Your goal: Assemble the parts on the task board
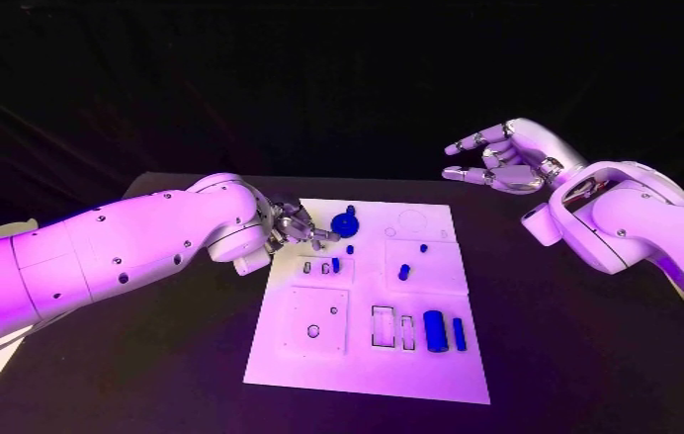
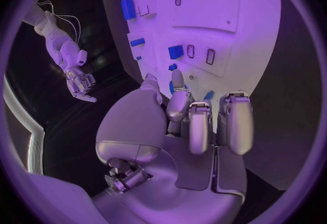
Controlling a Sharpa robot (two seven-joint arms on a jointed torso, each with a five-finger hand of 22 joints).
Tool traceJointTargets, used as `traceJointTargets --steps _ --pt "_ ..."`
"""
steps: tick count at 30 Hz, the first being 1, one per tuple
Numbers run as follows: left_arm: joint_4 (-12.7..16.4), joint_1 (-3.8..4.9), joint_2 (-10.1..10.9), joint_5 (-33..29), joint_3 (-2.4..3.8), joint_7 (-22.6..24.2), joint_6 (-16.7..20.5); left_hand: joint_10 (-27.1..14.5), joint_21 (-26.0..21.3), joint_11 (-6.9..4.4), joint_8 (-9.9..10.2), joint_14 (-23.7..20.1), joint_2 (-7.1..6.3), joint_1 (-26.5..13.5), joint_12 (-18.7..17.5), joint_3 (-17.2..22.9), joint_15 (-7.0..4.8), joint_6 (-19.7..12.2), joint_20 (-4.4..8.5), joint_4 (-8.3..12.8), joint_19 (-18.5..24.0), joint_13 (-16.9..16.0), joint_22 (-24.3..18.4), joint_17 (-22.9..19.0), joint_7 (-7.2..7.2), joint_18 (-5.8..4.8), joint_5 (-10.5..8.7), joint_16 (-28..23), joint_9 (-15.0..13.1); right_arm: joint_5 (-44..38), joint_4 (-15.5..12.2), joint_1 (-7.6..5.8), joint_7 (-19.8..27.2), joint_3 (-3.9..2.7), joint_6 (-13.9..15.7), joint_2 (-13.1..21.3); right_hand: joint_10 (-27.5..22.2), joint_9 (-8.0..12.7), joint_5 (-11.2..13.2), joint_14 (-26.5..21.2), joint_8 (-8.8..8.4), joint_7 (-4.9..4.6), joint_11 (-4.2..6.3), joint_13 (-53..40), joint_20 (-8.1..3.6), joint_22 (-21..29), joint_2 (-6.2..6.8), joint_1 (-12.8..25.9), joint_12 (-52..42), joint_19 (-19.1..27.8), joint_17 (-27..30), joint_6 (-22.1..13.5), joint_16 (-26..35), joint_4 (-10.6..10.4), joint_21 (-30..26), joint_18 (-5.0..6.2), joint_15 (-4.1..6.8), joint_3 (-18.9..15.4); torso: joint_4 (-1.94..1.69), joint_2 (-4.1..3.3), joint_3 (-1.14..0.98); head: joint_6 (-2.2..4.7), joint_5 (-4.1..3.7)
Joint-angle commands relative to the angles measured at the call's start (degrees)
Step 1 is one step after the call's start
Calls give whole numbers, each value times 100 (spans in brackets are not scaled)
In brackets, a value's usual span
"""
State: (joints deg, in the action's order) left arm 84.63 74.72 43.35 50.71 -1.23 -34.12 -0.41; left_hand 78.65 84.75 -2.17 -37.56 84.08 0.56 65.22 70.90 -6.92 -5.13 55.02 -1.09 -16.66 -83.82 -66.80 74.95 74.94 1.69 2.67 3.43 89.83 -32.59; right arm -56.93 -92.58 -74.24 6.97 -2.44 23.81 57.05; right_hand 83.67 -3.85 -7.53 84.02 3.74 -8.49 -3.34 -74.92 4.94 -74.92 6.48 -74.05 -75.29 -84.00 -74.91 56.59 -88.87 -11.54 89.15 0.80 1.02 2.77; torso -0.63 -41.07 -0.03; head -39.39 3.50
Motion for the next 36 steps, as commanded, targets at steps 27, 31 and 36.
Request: traceJointTargets --steps 27,31,36 --pt "-791 59 -845 549 -104 -435 -1142 32 76 -11 -114 592 89 -92 50 -237 -45 -153 38 -5 -336 -40 674 1506 -5 -98 -37 17 -201 36 103 14 -94 29 -121 -136 -14 -7 -202 526 32 24 1 -664 38 -1292 -76 -100 41 -476 -1196 42 37 -42 -28 -27 -21 -145 0 -18 8 -73 15" --pt "-799 58 -866 548 -109 -435 -1163 35 81 -13 -131 592 121 -45 57 -239 -47 -163 39 7 -340 -48 684 1506 -8 -100 -21 17 -235 36 113 16 -99 30 -131 -144 -14 -7 -202 526 32 24 1 -664 38 -1292 -76 -100 41 -476 -1196 42 37 -42 -28 -27 -21 -145 -4 -17 7 -85 12" --pt "-793 58 -882 548 -111 -435 -1185 38 91 -15 -143 592 133 -7 66 -243 -48 -170 39 14 -346 -57 703 1506 -10 -103 -11 17 -258 36 138 20 -98 31 -140 -164 -14 -7 -218 524 32 25 1 -663 37 -1292 -80 -105 42 -476 -1190 43 40 -44 -28 -27 -20 -153 -5 -19 7 -88 5"
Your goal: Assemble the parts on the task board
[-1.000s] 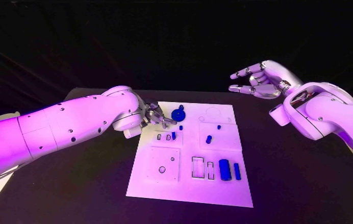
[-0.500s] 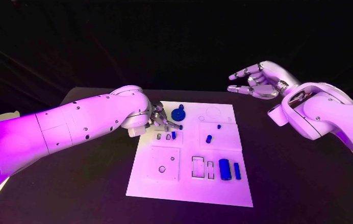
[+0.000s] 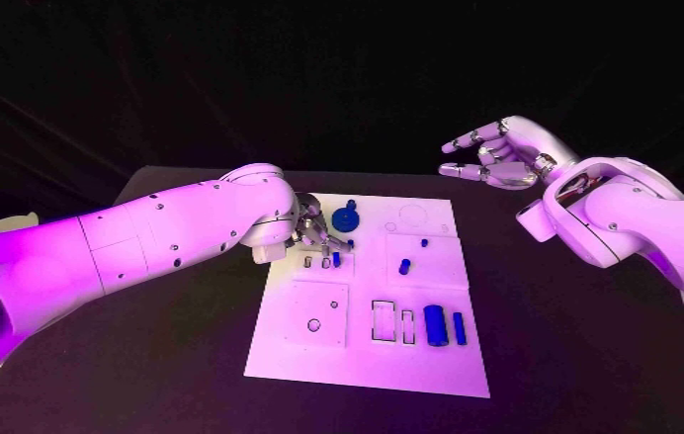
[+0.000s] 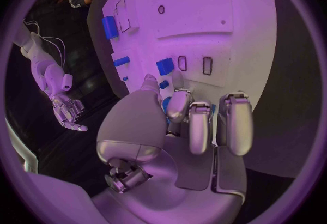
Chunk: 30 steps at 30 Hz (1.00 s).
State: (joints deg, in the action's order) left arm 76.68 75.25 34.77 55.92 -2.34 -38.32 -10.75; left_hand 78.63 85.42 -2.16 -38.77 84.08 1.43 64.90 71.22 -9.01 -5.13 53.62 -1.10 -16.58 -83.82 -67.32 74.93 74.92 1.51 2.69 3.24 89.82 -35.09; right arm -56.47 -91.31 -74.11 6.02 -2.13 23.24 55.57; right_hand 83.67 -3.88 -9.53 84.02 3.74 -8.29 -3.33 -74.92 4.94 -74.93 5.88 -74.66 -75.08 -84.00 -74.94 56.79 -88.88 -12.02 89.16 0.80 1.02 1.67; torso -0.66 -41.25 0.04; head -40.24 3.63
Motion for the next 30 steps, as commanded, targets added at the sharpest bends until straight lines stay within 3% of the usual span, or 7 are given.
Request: traceJointTargets --steps 1,17,23,30 --pt "6 5 -26 27 -1 -15 -160 40 26 -17 -23 592 48 32 35 -34 -48 -30 40 7 -348 -7 709 1508 6 -106 10 18 -12 -11 17 8 -2 1 -85 -22 -14 -5 -17 524 32 6 1 -663 37 -1291 -20 -44 21 -476 -1187 23 40 3 -29 -27 -20 -43 -3 -1 0 -3 -8" --pt "27 4 -56 94 -14 -21 -340 51 51 -24 -72 592 107 227 62 -46 -54 -61 45 23 -362 -37 758 1508 -2 -115 99 18 -125 -11 45 23 13 4 -100 -74 -13 -4 -43 524 30 5 2 -661 36 -1289 -35 -51 21 -475 -1185 21 41 -4 -30 -26 -20 -55 -6 -8 3 -11 -23" --pt "46 4 -68 101 -16 -20 -378 50 52 -25 -87 592 172 391 69 -33 -55 -95 47 26 -362 -48 767 1508 -3 -115 327 18 -207 4 50 27 46 4 -97 -93 -14 -4 -50 523 29 5 2 -659 36 -1284 -39 -55 24 -472 -1182 20 43 -5 -33 -25 -19 -57 -1 -8 2 -17 -18" --pt "56 3 -89 102 -20 -18 -421 48 62 -27 -90 592 202 539 70 2 -56 -110 47 53 -367 -51 788 1508 -5 -119 382 18 -254 15 56 30 63 4 -107 -106 -14 -3 -51 523 28 4 2 -659 36 -1284 -41 -55 23 -472 -1181 18 43 -6 -33 -25 -19 -59 -1 -12 4 -22 -23"
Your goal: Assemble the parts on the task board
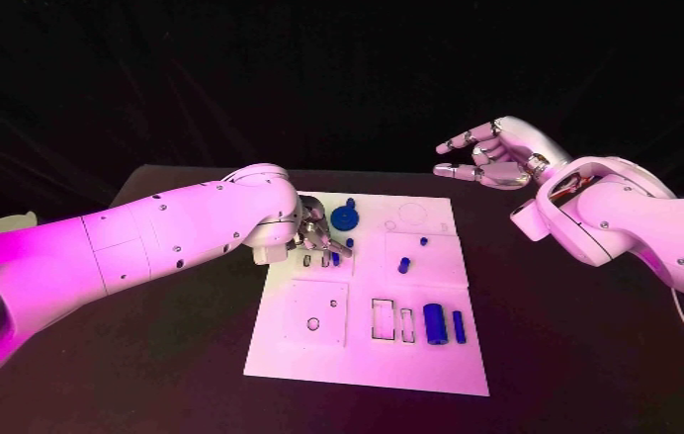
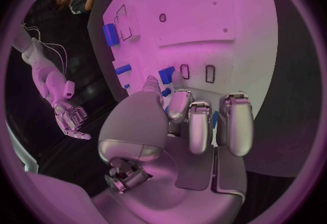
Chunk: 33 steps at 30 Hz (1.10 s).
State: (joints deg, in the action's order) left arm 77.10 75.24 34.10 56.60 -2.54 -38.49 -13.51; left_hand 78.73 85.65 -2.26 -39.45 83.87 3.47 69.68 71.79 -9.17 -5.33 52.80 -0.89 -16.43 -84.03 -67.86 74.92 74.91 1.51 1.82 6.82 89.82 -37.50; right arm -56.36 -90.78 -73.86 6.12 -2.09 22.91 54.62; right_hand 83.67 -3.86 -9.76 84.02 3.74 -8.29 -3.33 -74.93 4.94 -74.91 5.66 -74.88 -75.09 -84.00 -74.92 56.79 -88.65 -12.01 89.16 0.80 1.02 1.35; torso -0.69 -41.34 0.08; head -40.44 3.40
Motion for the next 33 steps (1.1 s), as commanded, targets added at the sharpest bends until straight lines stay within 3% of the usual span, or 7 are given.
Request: traceJointTargets --steps 1,10,19,23,25,29,33 --pt "14 3 -25 34 -1 0 -146 39 39 -17 -22 613 1 76 14 23 -36 -30 27 40 -346 2 791 1509 -5 -33 27 18 -18 4 3 5 53 0 -76 -13 -14 -5 -28 523 28 4 2 -658 36 -1285 -19 -33 23 -472 -1183 18 21 -6 -33 -25 -19 -27 2 -4 1 -2 -3" --pt "6 3 -31 34 -4 6 -90 28 25 -30 1 613 160 381 2 228 -46 -64 33 89 -336 8 773 1509 -20 -27 53 18 -74 6 10 9 51 0 -105 -23 -15 -4 -30 523 26 4 1 -657 35 -1284 -27 -37 25 -471 -1183 15 21 -8 -34 -25 -19 -30 -3 -4 -2 -10 -2" --pt "15 2 -32 34 -5 16 -54 -26 10 -68 168 613 273 1176 -56 1106 -89 -212 79 373 -326 33 761 1509 -52 -23 223 18 -79 7 -18 20 48 3 -157 -33 -10 -3 -49 524 24 3 1 -660 34 -1287 -50 -69 15 -473 -1184 12 21 0 -33 -25 -19 -35 3 -3 -3 -23 5" --pt "27 2 -28 34 -5 24 -47 -63 -3 -27 269 613 -93 1335 -116 1982 -73 -258 70 382 -318 61 750 1509 -3 -20 710 18 -82 7 -25 23 47 4 -179 -34 -8 -3 -57 524 24 4 2 -661 34 -1287 -56 -77 11 -473 -1185 12 21 2 -33 -25 -19 -37 4 -3 -3 -27 6" --pt "35 1 -19 12 -5 33 -27 -39 -15 12 261 613 -683 1071 -142 3220 -77 -230 31 256 -313 78 745 1509 43 -16 890 18 -181 7 -26 24 46 5 -189 -34 -8 -3 -58 524 24 4 2 -661 34 -1287 -56 -78 10 -473 -1185 12 21 2 -33 -25 -19 -37 4 -5 -4 -27 6" --pt "81 -2 22 -8 0 62 71 -14 -28 14 183 613 -1054 753 -156 4042 -35 -216 32 377 -308 91 737 1509 31 -12 1147 18 -319 5 -28 26 46 6 -204 -33 -7 -3 -64 524 24 4 1 -663 34 -1287 -60 -83 7 -473 -1186 13 21 4 -33 -25 -19 -39 1 0 -6 -21 10" --pt "219 -4 133 -25 17 93 229 16 -34 2 130 613 -1205 533 -149 4472 -35 -214 26 557 -308 81 736 1509 27 -12 1217 18 -416 -6 -28 27 36 10 -214 -16 -7 -3 -65 524 24 4 1 -662 34 -1287 -60 -83 8 -473 -1185 13 21 4 -33 -25 -19 -39 -3 -7 -4 11 22"
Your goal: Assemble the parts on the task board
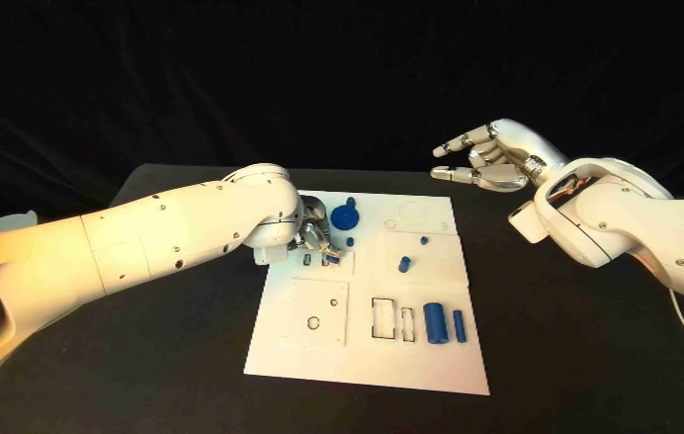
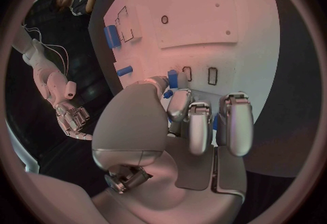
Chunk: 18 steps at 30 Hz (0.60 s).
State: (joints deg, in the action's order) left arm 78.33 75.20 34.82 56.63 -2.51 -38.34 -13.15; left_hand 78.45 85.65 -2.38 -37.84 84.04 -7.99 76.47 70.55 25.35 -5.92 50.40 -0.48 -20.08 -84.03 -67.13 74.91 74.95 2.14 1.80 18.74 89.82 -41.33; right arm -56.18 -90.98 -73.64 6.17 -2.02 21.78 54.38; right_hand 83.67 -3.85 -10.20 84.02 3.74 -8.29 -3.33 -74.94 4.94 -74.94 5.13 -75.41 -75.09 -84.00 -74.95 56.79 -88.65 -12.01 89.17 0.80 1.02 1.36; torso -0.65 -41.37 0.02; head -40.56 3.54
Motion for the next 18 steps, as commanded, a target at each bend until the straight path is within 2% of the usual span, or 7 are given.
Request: traceJointTargets --steps 1,6,10,15,18 --pt "143 0 99 -32 17 86 245 50 -34 10 -39 596 -76 -181 -20 1077 25 28 -14 956 -308 2 737 1505 -37 -10 26 18 -47 -25 -7 5 28 4 -103 12 -9 -5 -28 523 24 4 1 -658 34 -1281 -11 -34 13 -471 -1180 12 22 3 -35 -25 -19 -42 -8 -1 1 23 9" --pt "368 1 286 -41 31 124 495 77 -28 -2 -65 596 -149 -334 -4 1305 22 41 -11 1103 -315 -17 754 1505 -36 -13 20 18 -106 -29 -7 5 21 8 -103 24 -9 -5 -28 523 24 4 1 -658 34 -1281 -11 -34 13 -471 -1180 12 22 3 -35 -25 -19 -42 -16 9 -8 20 17" --pt "491 2 421 -40 35 134 575 91 -27 -5 -71 596 -176 -391 8 1384 21 53 -9 1162 -318 -31 759 1505 -38 -14 15 18 -126 -20 -1 5 24 11 -104 20 -8 -5 -34 524 24 4 1 -659 34 -1284 -13 -34 11 -473 -1181 13 22 3 -33 -26 -19 -45 -12 -1 -3 30 20" --pt "558 -1 493 184 35 135 634 92 -33 -7 -72 596 -198 -418 2 1429 20 55 -8 1207 -315 -25 751 1505 -39 -11 10 18 -137 8 23 9 32 16 -109 8 -8 -5 -39 523 24 4 1 -659 34 -1283 -15 -32 10 -473 -1178 13 23 0 -34 -25 -19 -48 -24 -5 3 30 18" --pt "583 -18 503 404 30 142 711 95 -34 -7 -71 596 -214 -424 4 1445 20 56 -8 1231 -314 -27 750 1505 -39 -11 6 18 -141 16 29 14 37 19 -110 2 -8 -5 -39 523 24 4 1 -659 34 -1283 -15 -32 10 -473 -1178 13 23 0 -34 -25 -19 -48 -18 -5 5 17 38"
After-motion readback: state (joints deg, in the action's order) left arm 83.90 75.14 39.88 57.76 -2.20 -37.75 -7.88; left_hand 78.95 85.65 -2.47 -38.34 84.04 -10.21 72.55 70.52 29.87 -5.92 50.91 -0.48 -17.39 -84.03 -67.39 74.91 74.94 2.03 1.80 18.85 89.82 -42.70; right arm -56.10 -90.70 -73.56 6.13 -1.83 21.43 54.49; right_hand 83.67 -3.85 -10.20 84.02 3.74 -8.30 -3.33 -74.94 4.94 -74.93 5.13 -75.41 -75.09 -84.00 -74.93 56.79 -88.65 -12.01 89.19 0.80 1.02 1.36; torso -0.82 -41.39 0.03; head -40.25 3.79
